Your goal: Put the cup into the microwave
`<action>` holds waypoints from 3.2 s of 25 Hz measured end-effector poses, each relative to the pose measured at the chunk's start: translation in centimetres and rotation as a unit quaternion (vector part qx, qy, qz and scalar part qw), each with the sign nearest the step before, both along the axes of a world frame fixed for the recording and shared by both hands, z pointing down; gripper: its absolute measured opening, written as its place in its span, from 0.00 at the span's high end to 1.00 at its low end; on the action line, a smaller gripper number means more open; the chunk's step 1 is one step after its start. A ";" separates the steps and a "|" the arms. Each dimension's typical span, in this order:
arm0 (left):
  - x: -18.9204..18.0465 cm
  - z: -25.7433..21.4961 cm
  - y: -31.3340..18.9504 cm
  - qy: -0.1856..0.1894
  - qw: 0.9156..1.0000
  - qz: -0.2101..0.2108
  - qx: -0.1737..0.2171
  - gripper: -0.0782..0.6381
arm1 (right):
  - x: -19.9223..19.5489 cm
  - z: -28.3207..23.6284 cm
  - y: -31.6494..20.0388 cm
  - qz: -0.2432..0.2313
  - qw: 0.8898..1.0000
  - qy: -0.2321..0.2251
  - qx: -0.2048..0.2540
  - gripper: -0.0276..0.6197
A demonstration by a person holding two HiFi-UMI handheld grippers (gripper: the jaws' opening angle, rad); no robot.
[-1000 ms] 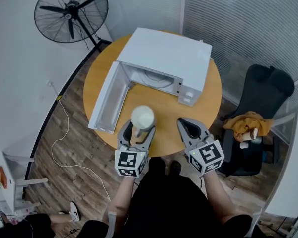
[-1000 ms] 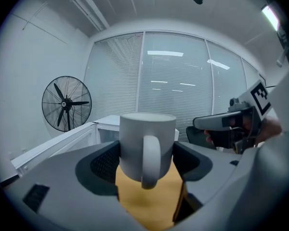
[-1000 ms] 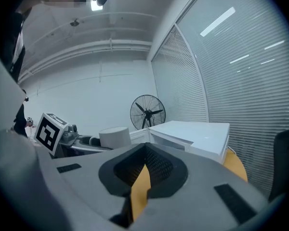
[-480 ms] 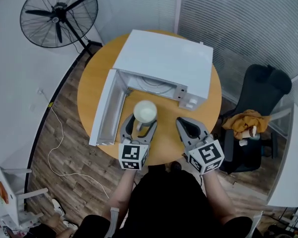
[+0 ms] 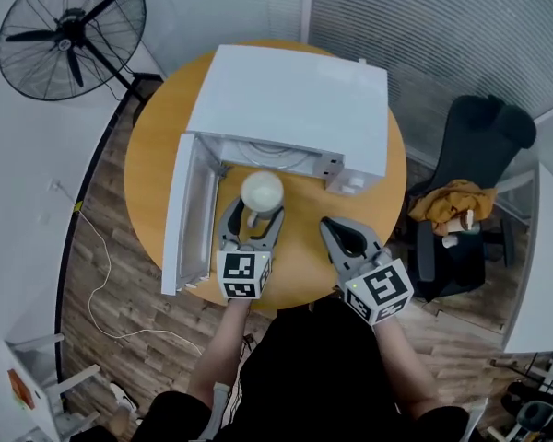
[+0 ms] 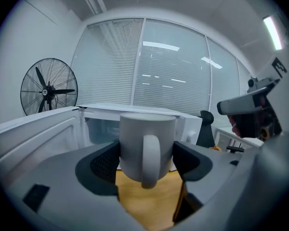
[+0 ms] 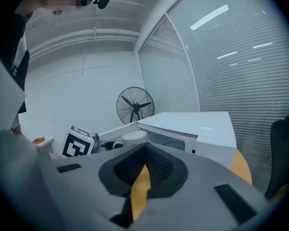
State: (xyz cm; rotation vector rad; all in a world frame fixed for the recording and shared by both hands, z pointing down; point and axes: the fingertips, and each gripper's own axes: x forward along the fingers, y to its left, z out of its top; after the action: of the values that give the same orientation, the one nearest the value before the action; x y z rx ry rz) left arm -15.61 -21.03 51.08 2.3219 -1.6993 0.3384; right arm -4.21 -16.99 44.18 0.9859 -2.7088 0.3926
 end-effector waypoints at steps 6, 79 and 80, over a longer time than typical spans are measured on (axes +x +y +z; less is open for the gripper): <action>-0.2 2.5 -2.9 -0.009 1.000 0.011 -0.007 0.42 | 0.3 1.8 -0.5 0.016 0.999 0.003 -0.028 0.94; -1.5 13.4 -20.3 -0.075 0.997 0.030 -0.012 0.40 | 0.5 6.8 -0.4 0.062 0.993 0.026 -0.100 0.94; -1.7 13.5 -20.2 -0.072 0.997 0.025 -0.014 0.40 | 0.6 6.8 -0.3 0.063 0.993 0.027 -0.099 0.94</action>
State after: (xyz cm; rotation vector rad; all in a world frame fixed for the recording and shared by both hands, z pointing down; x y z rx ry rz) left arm -17.35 -41.22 64.56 2.3736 -1.6902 0.5474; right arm -3.59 -17.34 50.94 1.0954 -2.5088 0.6366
